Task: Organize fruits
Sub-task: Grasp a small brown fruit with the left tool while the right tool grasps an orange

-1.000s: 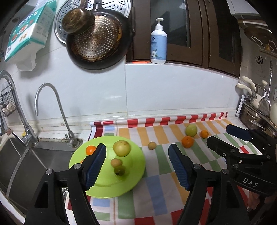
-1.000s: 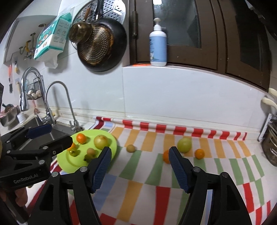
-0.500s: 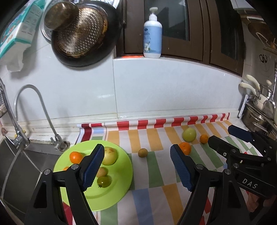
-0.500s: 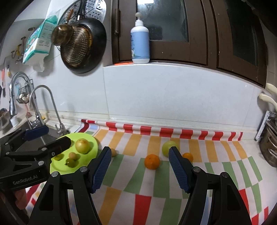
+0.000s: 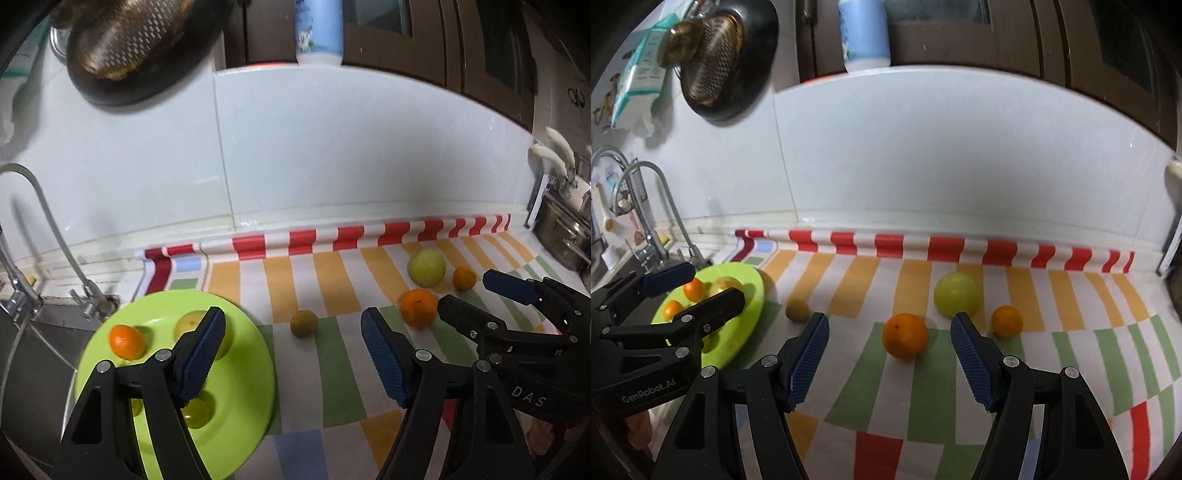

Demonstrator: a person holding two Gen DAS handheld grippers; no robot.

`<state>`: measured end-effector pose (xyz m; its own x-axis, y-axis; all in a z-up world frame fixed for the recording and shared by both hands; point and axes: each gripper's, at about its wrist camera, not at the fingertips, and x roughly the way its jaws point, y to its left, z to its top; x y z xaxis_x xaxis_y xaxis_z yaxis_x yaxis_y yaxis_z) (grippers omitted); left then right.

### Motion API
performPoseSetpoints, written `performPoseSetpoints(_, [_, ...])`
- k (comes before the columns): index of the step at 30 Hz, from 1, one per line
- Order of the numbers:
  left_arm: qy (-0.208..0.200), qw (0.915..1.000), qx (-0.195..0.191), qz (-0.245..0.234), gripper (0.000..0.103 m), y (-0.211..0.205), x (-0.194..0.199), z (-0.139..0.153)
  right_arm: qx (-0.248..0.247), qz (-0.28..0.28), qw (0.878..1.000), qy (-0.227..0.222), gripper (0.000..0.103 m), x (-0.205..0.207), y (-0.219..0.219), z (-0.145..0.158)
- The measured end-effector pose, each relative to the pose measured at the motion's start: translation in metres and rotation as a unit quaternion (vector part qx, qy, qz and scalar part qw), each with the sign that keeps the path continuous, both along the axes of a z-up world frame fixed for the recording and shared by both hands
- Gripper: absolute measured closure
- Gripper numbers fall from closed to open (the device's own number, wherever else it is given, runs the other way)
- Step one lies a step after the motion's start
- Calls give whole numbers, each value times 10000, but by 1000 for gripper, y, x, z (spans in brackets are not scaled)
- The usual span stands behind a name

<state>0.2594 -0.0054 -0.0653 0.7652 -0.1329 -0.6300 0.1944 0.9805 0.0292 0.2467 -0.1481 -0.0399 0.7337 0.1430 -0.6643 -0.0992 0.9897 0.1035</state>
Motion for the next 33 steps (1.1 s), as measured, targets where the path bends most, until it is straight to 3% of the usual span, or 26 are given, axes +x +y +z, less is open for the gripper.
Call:
performPoseSetpoints(9, [711,9974,-125,5,45,-9,37,-37,263,-92,9982,533,34,26,-10,-36])
performPoseSetpoints(15, [878,9961,-11,84,53,-15,55,-53,231,-112,9968,751,36,39,-11,-50])
performPoseSetpoints(16, [901,9959,-22,78,58,-16,57,-54,250,-91,9966,786,38,41,-10,-53])
performPoseSetpoints(23, [1108,9938,20,78,62,-21,70,-66,269,-28,9953,933,47,46,-8,-61])
performPoseSetpoints(28, [1185,9929,-24,52,74,-21,75,-70,268,-20,9946,1006,57,49,-8,-65])
performPoseSetpoints(33, [1168,9931,-52,26,75,-20,77,-71,247,-16,9943,1033,60,51,-7,-67])
